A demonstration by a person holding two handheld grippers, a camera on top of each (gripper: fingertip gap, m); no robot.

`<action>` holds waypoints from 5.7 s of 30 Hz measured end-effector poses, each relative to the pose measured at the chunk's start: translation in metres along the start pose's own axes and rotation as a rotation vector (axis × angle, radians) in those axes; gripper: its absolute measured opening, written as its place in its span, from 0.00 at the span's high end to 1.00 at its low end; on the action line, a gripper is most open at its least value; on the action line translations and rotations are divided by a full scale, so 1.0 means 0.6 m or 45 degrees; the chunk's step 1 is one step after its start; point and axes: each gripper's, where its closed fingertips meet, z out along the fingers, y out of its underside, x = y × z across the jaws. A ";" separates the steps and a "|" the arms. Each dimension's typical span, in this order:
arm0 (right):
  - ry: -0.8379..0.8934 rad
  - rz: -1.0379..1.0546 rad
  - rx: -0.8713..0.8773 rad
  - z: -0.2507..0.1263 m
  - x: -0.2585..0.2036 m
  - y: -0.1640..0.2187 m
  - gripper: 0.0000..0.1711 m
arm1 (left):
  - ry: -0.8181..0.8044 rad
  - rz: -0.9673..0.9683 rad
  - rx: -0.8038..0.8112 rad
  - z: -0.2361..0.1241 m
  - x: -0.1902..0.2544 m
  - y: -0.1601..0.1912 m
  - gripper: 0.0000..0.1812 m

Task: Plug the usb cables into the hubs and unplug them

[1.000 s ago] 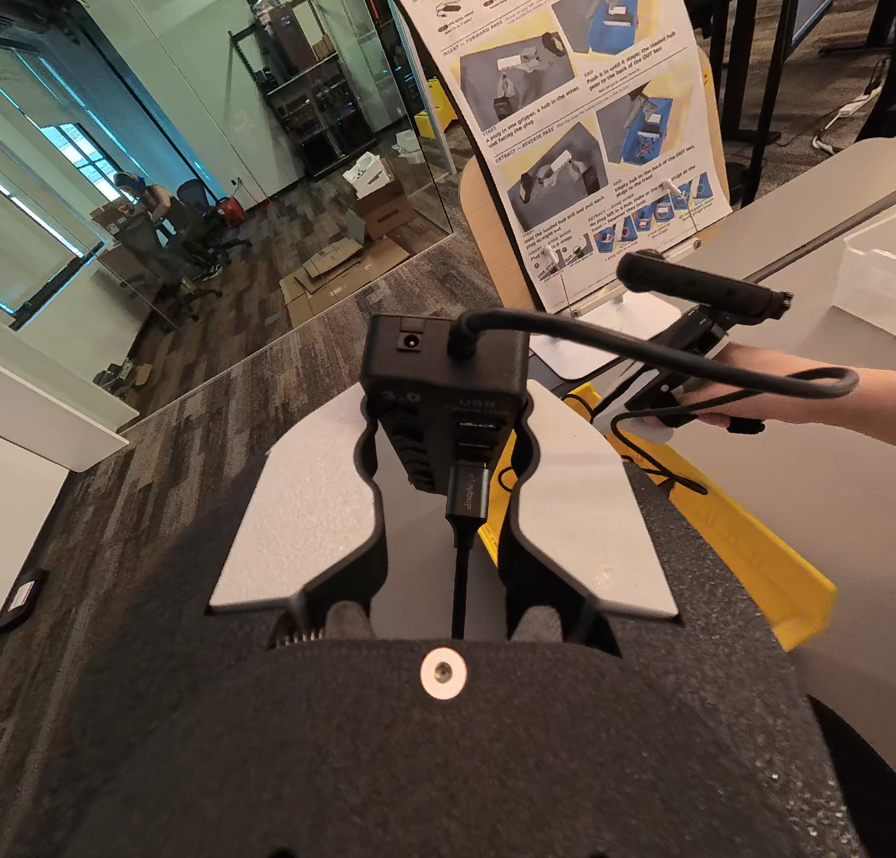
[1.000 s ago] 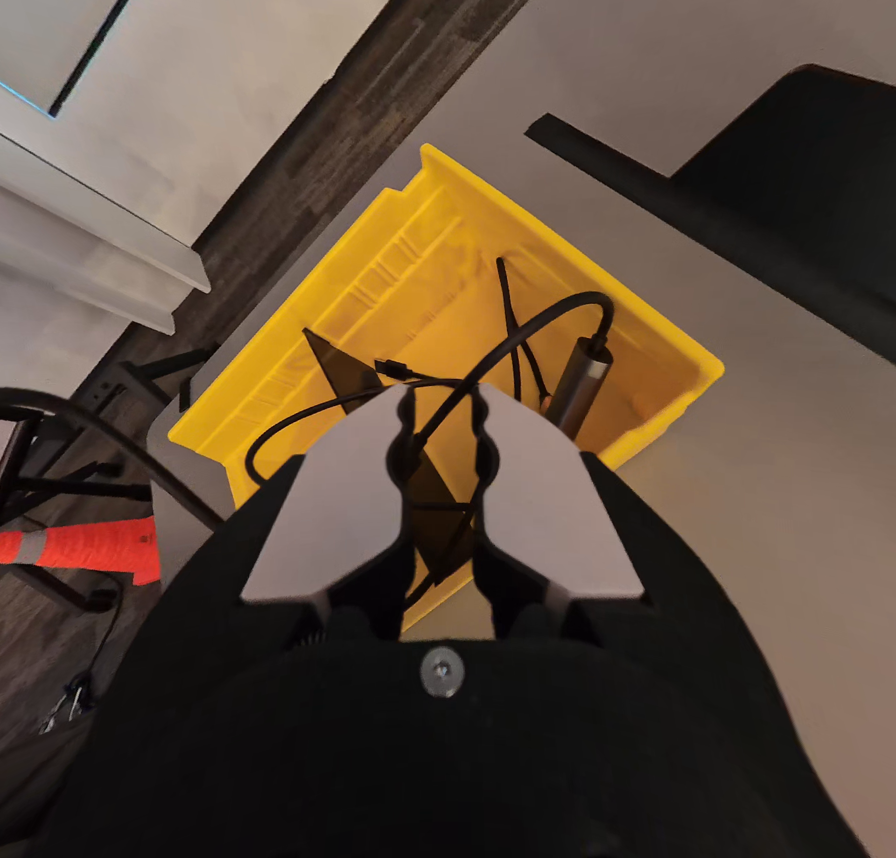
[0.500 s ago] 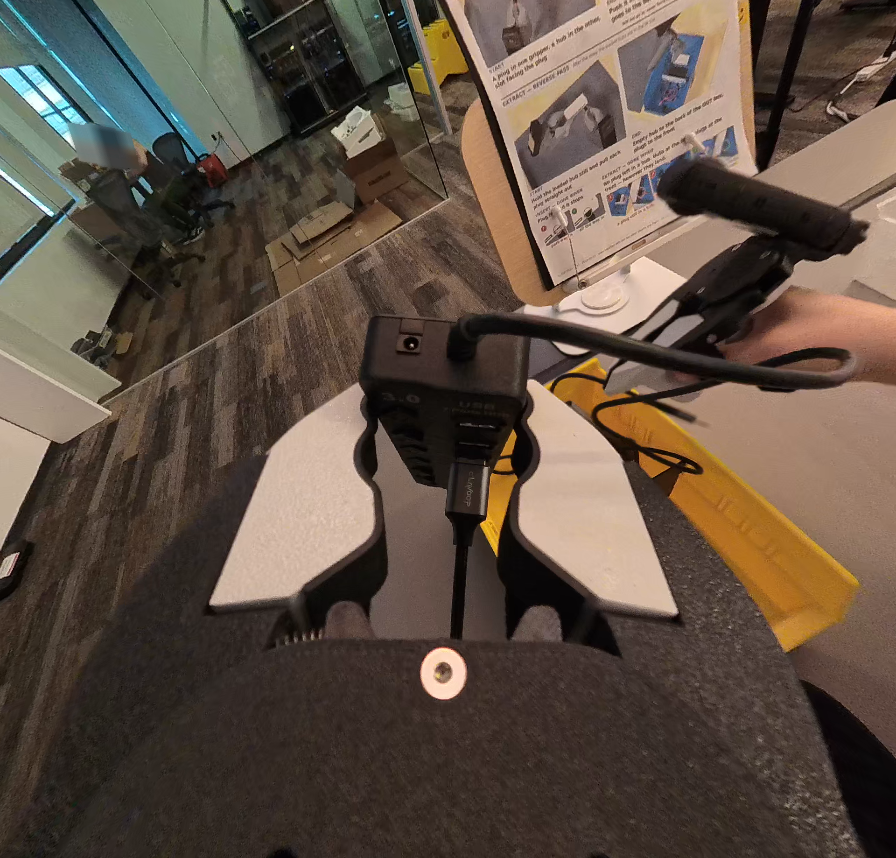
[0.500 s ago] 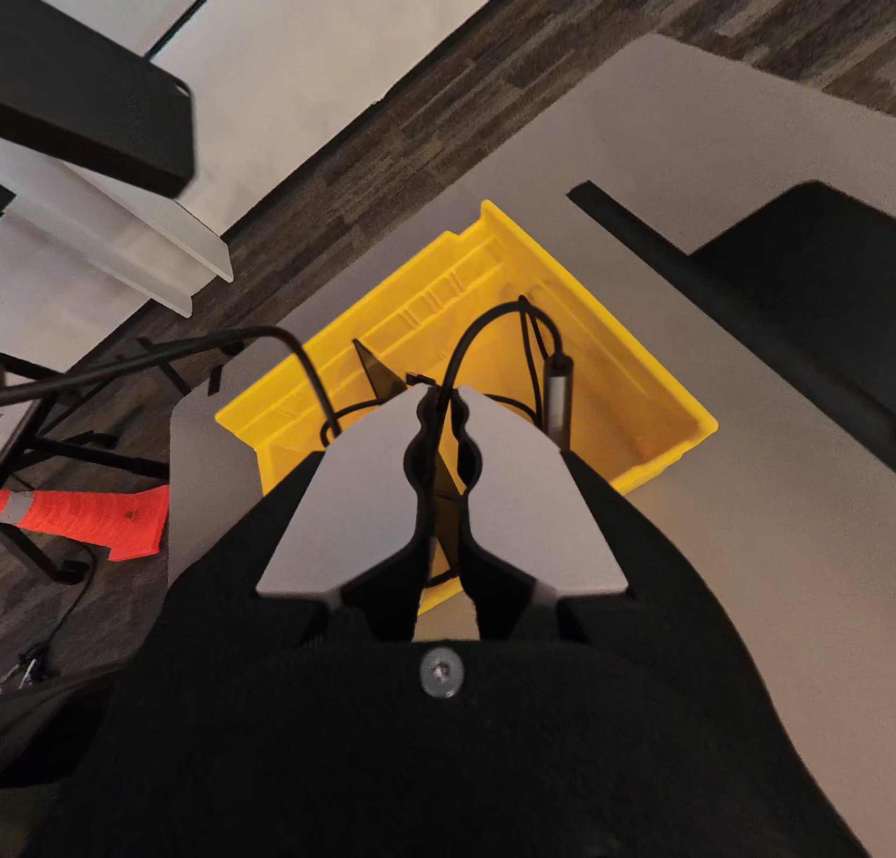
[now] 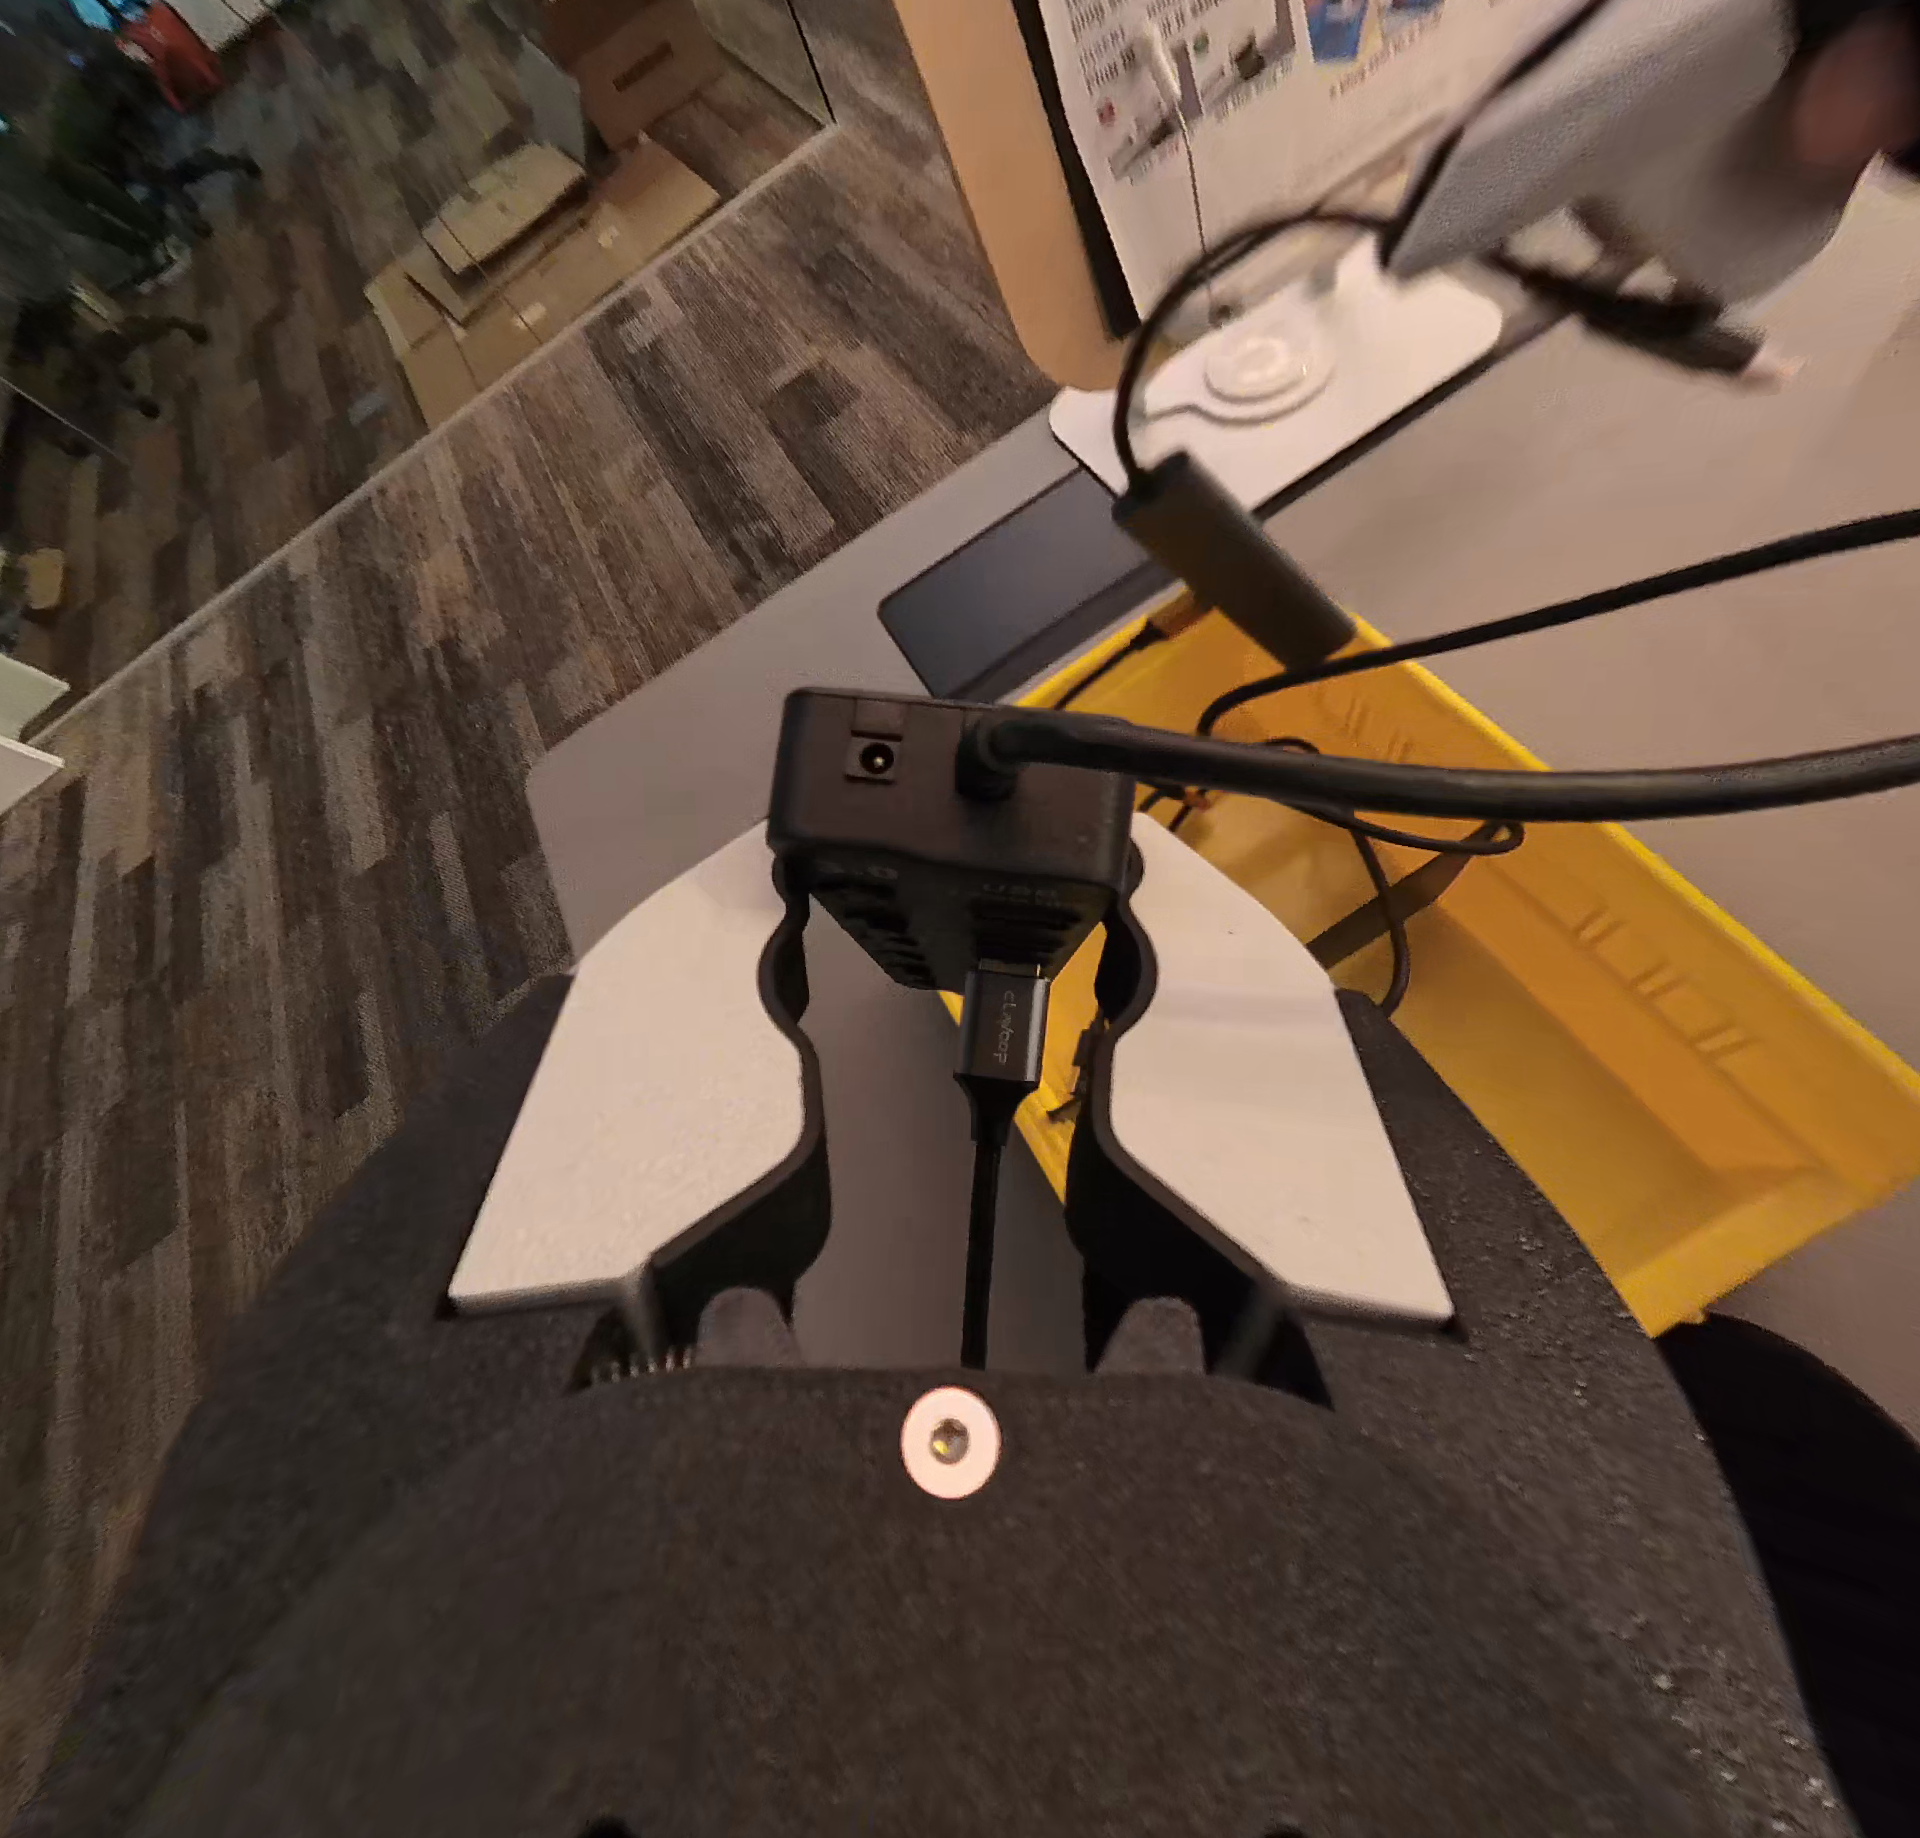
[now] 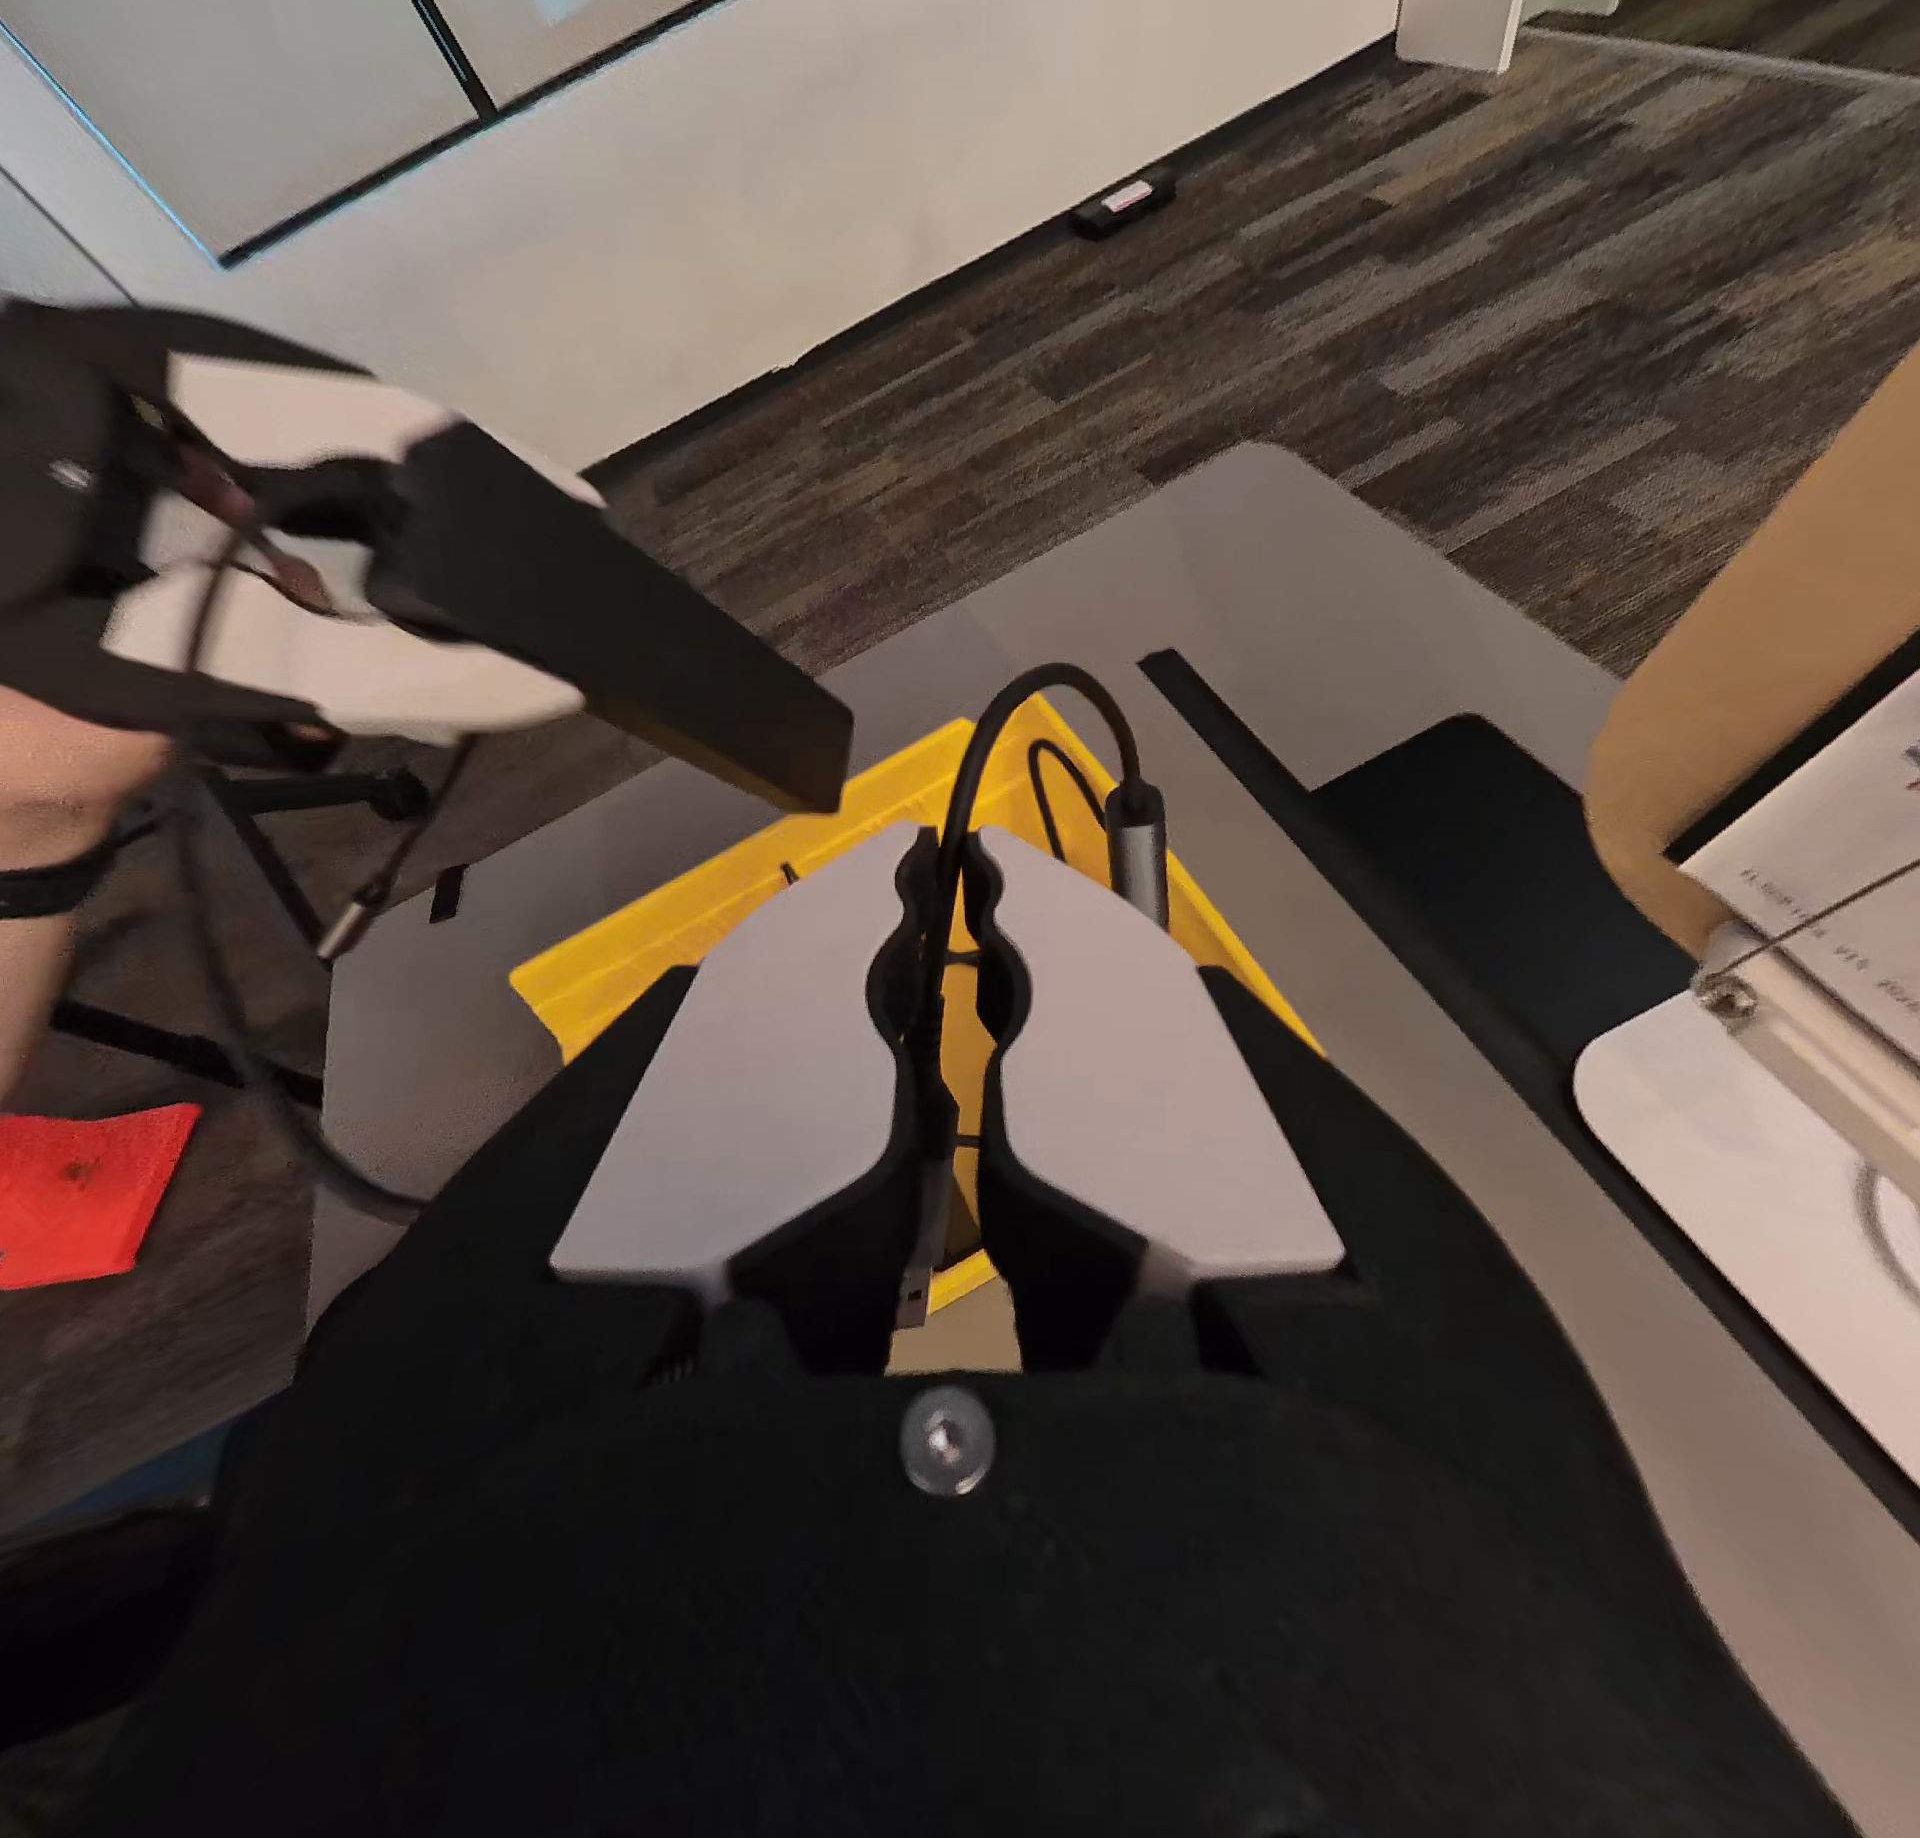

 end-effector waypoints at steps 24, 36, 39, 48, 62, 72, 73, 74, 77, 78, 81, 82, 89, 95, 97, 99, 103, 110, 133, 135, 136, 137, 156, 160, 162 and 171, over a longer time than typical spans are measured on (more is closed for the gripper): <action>0.018 -0.008 0.113 -0.116 -0.002 -0.080 0.97 | 0.135 0.760 -0.340 0.230 0.164 0.095 0.71; 0.063 -0.004 0.155 -0.164 0.008 -0.104 0.97 | 0.261 1.061 -0.374 0.287 0.212 0.099 0.71; 0.067 -0.013 0.149 -0.169 0.009 -0.104 0.97 | 0.235 1.055 -0.315 0.288 0.207 0.095 0.64; 0.055 -0.027 0.106 -0.157 0.012 -0.086 0.97 | 0.177 0.878 -0.152 0.243 0.171 0.074 0.57; -0.205 -0.290 0.000 -0.138 -0.090 -0.061 0.97 | 0.495 0.242 0.464 0.098 0.131 -0.143 0.60; -0.247 -0.387 -0.034 -0.172 -0.121 -0.038 0.97 | 0.793 0.431 0.323 0.086 0.210 -0.132 0.89; -0.245 -0.376 0.002 -0.180 -0.117 -0.040 0.97 | 0.767 0.427 0.329 0.084 0.208 -0.138 0.89; -0.248 -0.372 0.057 -0.189 -0.113 -0.043 0.96 | 0.745 0.418 0.345 0.080 0.205 -0.146 0.90; -0.233 -0.376 0.243 -0.231 -0.106 -0.050 0.77 | 0.703 0.377 0.424 0.053 0.203 -0.181 0.90; -0.251 -0.383 0.298 -0.250 -0.108 -0.046 0.77 | 0.680 0.386 0.453 0.042 0.206 -0.193 0.90; -0.310 -0.400 0.420 -0.311 -0.116 -0.015 0.77 | 0.615 0.444 0.538 0.013 0.231 -0.223 0.91; -0.310 -0.402 0.437 -0.329 -0.114 0.002 0.78 | 0.614 0.488 0.563 0.005 0.250 -0.229 0.91; -0.156 -0.419 0.570 -0.432 -0.081 0.128 0.78 | 0.745 0.600 0.622 -0.007 0.419 -0.249 0.91; 0.026 -0.623 0.517 -0.464 -0.111 0.201 0.79 | 0.715 0.621 0.527 0.048 0.497 -0.218 0.91; 0.084 -0.695 0.393 -0.445 -0.111 0.210 0.79 | 0.673 0.620 0.476 0.067 0.513 -0.205 0.91; 0.153 -0.771 0.321 -0.426 -0.105 0.201 0.78 | 0.628 0.639 0.436 0.082 0.526 -0.192 0.91; 0.046 -0.707 0.216 -0.382 -0.094 0.192 0.79 | 0.620 0.619 0.393 0.100 0.543 -0.171 0.91; 0.007 -0.758 -0.125 -0.333 -0.063 0.229 0.92 | 0.617 0.570 0.350 0.111 0.541 -0.158 0.91; 0.035 -0.933 -0.161 -0.331 -0.070 0.257 0.89 | 0.573 0.644 0.212 0.121 0.567 -0.130 0.91; 0.028 -0.919 -0.168 -0.329 -0.068 0.259 0.89 | 0.580 0.648 0.214 0.118 0.571 -0.132 0.91; 0.036 -0.917 -0.162 -0.328 -0.065 0.257 0.91 | 0.581 0.653 0.217 0.116 0.573 -0.133 0.91; 0.020 -0.911 -0.167 -0.328 -0.066 0.259 0.94 | 0.581 0.656 0.220 0.115 0.574 -0.134 0.91; -0.246 -0.924 0.005 -0.364 -0.098 0.248 0.97 | 0.709 -0.090 0.770 -0.005 0.414 -0.195 0.76; -0.349 -0.949 0.193 -0.410 -0.133 0.220 0.97 | 0.700 -0.201 0.808 -0.020 0.366 -0.158 0.75; -0.407 -0.946 0.300 -0.435 -0.150 0.205 0.97 | 0.606 -0.070 0.797 -0.007 0.371 -0.131 0.72; -0.591 -0.870 0.661 -0.512 -0.192 0.157 0.97 | 0.785 0.110 0.921 -0.014 0.561 -0.131 0.69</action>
